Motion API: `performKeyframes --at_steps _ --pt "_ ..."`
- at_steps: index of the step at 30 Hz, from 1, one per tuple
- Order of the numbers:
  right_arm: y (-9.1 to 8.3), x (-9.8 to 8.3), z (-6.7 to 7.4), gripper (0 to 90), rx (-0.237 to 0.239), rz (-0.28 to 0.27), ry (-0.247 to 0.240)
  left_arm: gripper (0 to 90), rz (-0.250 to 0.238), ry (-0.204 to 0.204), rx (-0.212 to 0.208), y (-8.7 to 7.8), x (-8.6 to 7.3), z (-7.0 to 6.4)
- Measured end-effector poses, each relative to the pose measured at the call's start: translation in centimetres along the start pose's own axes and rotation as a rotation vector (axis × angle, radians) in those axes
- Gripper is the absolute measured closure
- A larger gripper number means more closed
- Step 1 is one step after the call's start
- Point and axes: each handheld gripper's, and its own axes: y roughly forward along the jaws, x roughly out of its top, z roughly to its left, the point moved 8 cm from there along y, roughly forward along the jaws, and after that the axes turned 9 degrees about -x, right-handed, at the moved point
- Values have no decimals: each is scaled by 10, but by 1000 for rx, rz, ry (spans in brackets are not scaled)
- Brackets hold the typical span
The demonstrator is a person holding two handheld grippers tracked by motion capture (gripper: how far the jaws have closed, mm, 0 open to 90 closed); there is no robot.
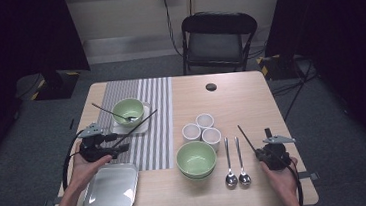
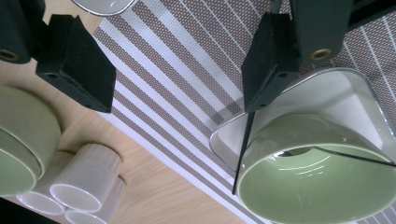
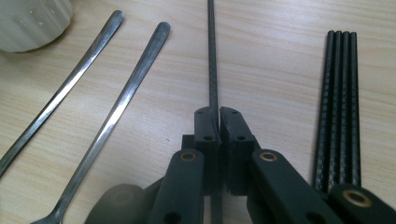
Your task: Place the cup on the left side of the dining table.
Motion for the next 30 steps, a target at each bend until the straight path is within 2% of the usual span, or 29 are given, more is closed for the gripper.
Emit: performKeyframes --at_steps 3,7,11,12,14,24,27,30 --pt "-1 1 -1 864 -3 -12 -1 261 1 1 -5 0 0 0" --pt "-8 9 -5 864 -7 -63 35 261 6 1 -6 1 0 -2" --pt "-12 11 -6 865 -3 -74 48 261 1 -2 -13 2 0 -3" --pt "-14 12 -6 865 0 -80 51 261 1 10 0 1 1 -2" --pt "-17 14 -5 865 7 -97 53 271 -12 0 3 1 1 -3" --pt "-42 33 5 864 64 -206 66 268 -12 3 -6 2 3 -5" --pt "-49 39 9 865 104 -231 97 268 -13 6 -8 2 3 -6" --pt "-55 45 14 865 117 -256 91 268 -11 8 -12 2 4 -7"
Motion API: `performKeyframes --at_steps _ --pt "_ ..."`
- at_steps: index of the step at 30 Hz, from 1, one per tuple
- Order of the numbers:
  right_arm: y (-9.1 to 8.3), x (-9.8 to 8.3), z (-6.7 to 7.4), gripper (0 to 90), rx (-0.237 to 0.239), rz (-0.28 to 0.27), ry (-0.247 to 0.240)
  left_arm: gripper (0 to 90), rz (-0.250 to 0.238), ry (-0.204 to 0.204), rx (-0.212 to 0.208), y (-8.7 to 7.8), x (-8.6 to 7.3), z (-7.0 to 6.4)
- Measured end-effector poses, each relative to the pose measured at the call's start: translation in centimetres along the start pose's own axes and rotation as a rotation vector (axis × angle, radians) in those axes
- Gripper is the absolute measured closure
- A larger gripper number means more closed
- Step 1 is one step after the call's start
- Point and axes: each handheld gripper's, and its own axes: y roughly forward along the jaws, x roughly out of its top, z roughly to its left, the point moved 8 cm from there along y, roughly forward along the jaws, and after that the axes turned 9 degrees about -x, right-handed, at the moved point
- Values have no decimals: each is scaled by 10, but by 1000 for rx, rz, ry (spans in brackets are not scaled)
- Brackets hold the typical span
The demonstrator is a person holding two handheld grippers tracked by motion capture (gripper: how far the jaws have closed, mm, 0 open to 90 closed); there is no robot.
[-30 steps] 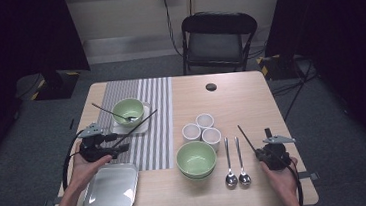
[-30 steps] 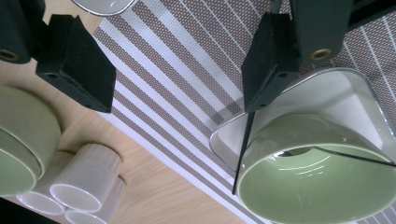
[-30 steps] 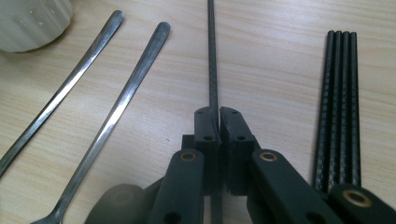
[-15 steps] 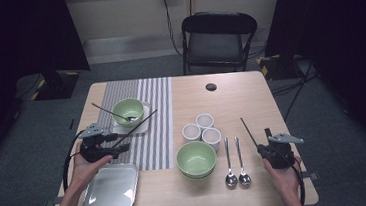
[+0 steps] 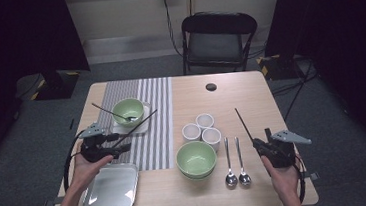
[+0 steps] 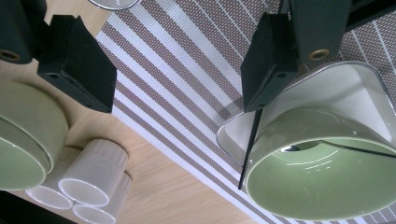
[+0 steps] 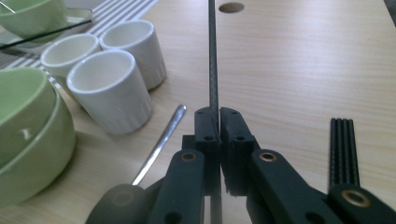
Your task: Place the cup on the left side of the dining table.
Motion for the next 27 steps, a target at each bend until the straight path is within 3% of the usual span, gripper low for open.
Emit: performKeyframes --at_steps 12,17,27 --pt "-15 25 27 865 56 -87 -18 268 -21 -6 -15 -2 5 -8" --pt "-20 33 37 865 70 -110 -39 268 -20 14 -30 0 10 -17" --pt "-23 54 73 865 147 -155 -83 268 -40 47 -74 9 27 -38"
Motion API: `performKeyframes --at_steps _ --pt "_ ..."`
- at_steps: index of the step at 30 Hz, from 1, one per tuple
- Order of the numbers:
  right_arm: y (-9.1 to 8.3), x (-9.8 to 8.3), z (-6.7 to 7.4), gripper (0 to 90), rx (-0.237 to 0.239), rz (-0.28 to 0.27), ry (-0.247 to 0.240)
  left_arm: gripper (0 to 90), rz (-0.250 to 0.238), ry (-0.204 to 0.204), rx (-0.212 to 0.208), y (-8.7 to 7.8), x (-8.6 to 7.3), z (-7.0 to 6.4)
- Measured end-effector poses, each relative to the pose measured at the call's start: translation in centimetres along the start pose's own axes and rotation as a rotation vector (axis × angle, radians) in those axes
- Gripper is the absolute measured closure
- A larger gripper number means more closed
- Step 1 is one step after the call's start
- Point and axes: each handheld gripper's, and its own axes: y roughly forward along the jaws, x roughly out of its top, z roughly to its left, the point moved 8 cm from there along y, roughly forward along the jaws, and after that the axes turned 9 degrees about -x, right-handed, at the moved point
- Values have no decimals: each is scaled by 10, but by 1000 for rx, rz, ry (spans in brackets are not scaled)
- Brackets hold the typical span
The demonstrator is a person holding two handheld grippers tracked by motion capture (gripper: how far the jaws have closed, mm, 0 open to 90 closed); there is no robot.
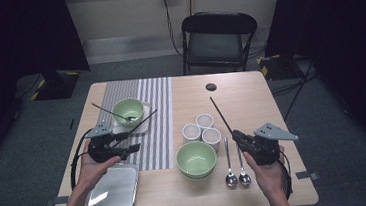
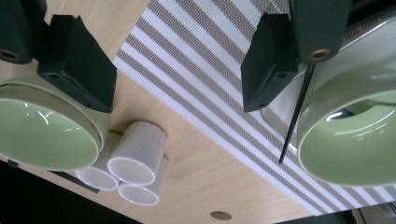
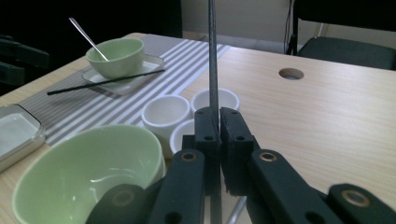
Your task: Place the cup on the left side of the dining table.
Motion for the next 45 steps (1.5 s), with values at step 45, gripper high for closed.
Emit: performKeyframes --at_steps 45 --pt "43 57 123 866 291 -106 -47 228 -216 21 -194 31 103 -56"
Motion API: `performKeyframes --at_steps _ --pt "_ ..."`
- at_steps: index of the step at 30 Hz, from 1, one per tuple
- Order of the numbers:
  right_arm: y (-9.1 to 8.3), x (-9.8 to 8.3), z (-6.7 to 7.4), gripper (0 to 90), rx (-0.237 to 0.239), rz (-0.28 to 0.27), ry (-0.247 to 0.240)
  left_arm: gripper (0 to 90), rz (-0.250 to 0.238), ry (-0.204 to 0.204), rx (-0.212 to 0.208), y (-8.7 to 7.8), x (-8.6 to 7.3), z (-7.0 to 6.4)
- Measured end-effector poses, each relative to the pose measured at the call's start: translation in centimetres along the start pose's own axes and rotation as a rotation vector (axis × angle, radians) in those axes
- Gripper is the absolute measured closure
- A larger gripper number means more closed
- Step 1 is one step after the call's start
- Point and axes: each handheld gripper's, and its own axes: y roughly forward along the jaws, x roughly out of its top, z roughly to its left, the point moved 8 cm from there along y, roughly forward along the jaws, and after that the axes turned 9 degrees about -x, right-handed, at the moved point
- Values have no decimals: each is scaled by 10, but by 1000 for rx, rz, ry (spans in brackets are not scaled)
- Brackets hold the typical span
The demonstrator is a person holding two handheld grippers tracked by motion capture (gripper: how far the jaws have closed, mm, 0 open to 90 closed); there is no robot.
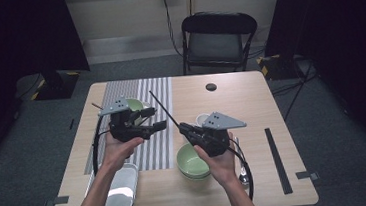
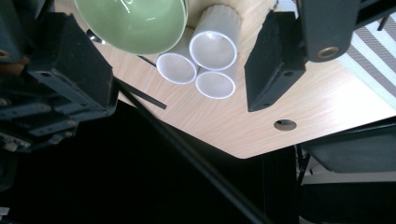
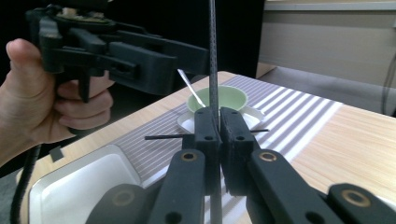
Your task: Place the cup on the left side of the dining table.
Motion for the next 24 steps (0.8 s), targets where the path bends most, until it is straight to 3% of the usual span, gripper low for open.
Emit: performKeyframes --at_steps 9,10,14,16,19,20,21,22,24 --pt "11 -1 14 866 30 14 -9 451 -33 4 -6 -2 5 0" --pt "14 -2 16 866 41 12 -6 555 -39 3 -21 -1 6 -2" --pt "19 -1 21 867 53 6 2 685 -65 7 -50 -2 10 -6" --pt "22 -1 24 867 56 7 -6 750 -69 26 -43 -4 14 -9" --pt "23 2 27 867 64 0 -6 796 -74 49 -59 -6 18 -13" --pt "24 3 28 866 66 -3 -7 804 -71 59 -88 -7 19 -17" --pt "26 5 31 866 67 0 -22 830 -66 82 -75 -9 20 -19" --pt "27 5 33 866 66 0 -29 840 -63 83 -95 -10 20 -22" --pt "29 6 35 865 77 4 -39 858 -55 100 -93 -11 21 -24"
